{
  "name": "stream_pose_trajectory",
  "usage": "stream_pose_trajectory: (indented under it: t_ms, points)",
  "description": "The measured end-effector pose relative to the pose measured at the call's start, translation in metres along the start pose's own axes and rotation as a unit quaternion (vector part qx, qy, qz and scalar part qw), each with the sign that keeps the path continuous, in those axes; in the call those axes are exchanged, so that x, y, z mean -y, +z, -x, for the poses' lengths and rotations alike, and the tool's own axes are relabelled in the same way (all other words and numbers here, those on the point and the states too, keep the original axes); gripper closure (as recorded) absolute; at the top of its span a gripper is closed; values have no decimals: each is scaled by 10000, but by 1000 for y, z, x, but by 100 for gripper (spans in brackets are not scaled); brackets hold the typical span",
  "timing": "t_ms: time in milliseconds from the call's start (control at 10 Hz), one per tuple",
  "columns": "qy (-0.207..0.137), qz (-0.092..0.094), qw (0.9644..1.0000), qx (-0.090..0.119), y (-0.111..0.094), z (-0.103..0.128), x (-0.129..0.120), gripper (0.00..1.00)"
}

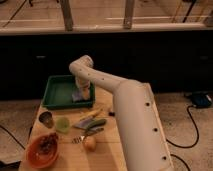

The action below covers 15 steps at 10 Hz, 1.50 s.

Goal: Wipe tray with sponge

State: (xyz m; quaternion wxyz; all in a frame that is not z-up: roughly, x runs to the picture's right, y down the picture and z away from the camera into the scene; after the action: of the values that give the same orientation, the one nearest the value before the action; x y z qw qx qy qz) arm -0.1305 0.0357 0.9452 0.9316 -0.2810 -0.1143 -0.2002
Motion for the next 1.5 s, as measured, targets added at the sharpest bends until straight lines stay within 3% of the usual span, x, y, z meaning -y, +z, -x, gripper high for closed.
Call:
stream_pose_trajectory:
  t_ms: [600, 1000, 1500]
  points:
    - [389, 114, 9991, -137, 9, -27, -14, 98]
    - [375, 55, 9990, -227, 13, -41, 3, 98]
    - [-24, 39, 10000, -1, 21, -11, 26, 98]
